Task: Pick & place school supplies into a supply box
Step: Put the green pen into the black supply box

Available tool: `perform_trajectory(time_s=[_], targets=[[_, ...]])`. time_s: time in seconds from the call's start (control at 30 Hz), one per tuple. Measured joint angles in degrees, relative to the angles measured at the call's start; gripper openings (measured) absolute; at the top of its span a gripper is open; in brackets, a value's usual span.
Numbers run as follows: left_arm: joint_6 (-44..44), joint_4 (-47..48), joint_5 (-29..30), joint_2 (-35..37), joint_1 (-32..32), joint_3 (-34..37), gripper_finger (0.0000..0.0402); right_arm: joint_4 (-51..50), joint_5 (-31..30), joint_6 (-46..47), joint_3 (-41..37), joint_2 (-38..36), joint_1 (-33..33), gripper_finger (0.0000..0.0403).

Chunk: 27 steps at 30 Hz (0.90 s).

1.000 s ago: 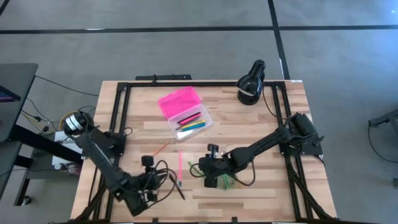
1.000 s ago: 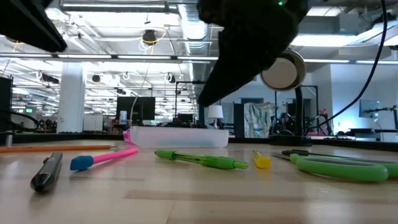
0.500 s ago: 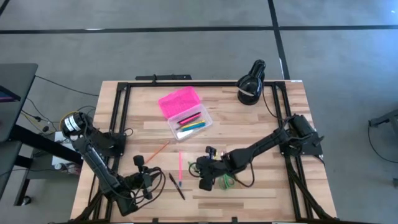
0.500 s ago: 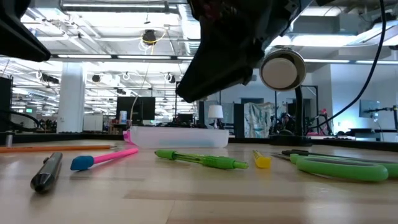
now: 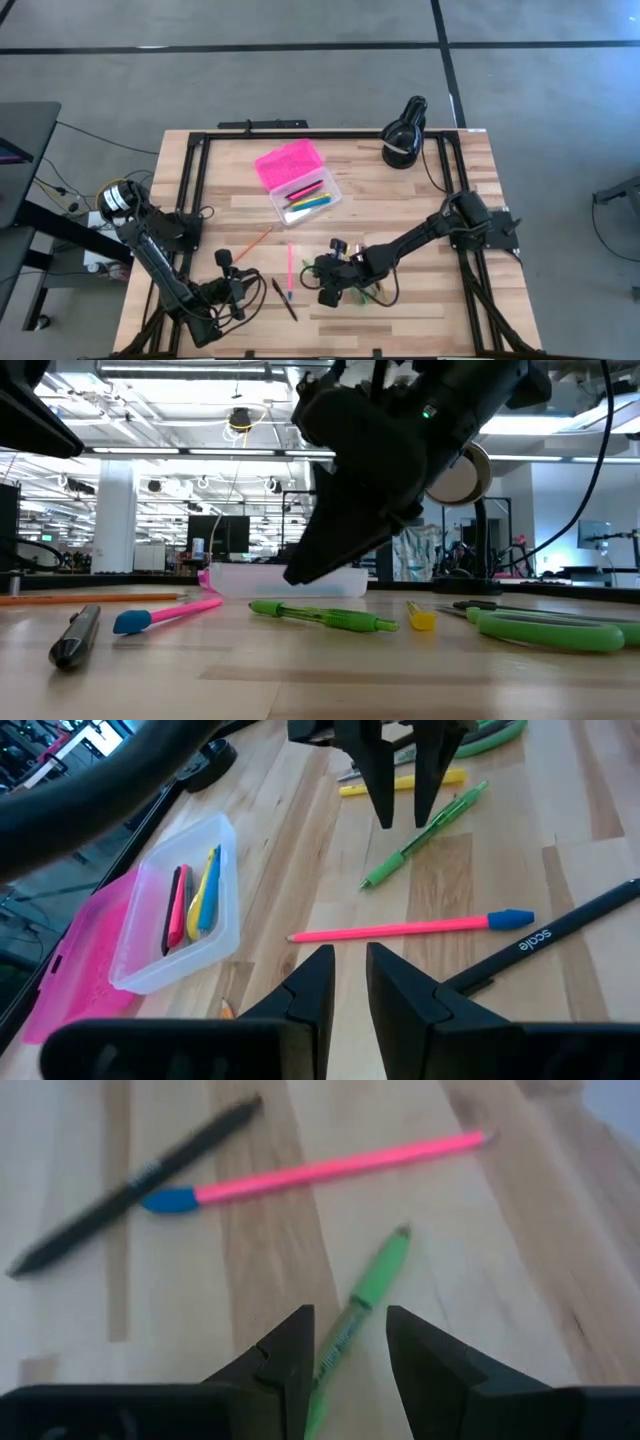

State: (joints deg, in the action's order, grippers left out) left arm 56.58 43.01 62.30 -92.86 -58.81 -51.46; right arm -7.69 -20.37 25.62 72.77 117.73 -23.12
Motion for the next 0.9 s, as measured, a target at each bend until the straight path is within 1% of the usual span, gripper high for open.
perform_trajectory(time_s=[0.27, 0.33, 0.4, 0.47, 0.77, 0.9], targets=[[0.0, 0.0, 0.0, 0.0, 0.0, 0.0, 0.0057, 0.5, -0.6, 1.4, 0.1, -0.1, 0.1, 0.0120], [0.0, 0.0, 0.0, 0.0, 0.0, 0.0, 0.0057, 1.6, 0.0, 1.8, 0.3, 1.4, 0.2, 0.0120], [0.0, 0.1, 0.0, 0.0, 0.0, 0.0, 0.0057, 0.2, 0.7, 2.4, -0.1, 1.9, 0.2, 0.0120], [0.0, 0.1, 0.0, 0.0, 0.0, 0.0, 0.0057, 2.0, 0.9, 3.3, 0.4, 3.0, 0.4, 0.0120], [0.0, 0.1, -0.2, 0.0, 0.0, 0.0, 0.0057, 0.4, 0.8, 4.1, 0.4, 4.2, 0.4, 0.0120], [0.0, 0.1, -0.4, 0.0, 0.0, 0.0, 0.0057, -1.7, 0.9, 4.1, 0.5, 4.1, 0.6, 0.0119]])
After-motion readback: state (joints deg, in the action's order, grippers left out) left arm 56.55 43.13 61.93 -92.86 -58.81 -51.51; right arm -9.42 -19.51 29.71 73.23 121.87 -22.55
